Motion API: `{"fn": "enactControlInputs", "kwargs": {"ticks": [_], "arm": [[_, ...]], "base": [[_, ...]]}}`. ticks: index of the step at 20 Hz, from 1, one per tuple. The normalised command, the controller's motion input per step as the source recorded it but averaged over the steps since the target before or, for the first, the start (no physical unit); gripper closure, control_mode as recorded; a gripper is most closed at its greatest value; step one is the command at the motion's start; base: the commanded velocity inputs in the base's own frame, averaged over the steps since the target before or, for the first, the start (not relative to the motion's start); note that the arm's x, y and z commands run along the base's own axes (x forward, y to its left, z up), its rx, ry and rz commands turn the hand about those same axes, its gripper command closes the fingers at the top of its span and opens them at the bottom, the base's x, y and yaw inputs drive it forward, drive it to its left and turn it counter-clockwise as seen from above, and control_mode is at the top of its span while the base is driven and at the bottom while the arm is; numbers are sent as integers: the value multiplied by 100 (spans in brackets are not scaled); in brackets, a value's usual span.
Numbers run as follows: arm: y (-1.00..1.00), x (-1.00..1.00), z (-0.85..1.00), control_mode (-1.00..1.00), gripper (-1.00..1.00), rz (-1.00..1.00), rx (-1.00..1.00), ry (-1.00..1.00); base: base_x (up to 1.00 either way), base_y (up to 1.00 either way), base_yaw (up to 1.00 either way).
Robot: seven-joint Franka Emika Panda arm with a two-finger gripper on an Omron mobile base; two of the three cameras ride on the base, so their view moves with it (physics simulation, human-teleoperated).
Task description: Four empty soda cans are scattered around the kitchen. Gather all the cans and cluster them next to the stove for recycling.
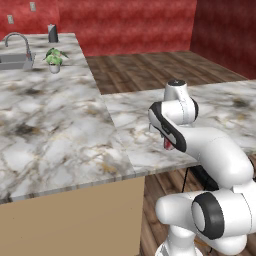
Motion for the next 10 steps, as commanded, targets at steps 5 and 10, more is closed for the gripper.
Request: {"fn": "enactControlInputs", "kwargs": {"ticks": [5, 10], "arm": [[0, 0, 0, 100, 100, 0, 0, 0], [0, 0, 0, 100, 100, 0, 0, 0]], "base": [[0, 0, 0], [-4, 0, 0]]}}
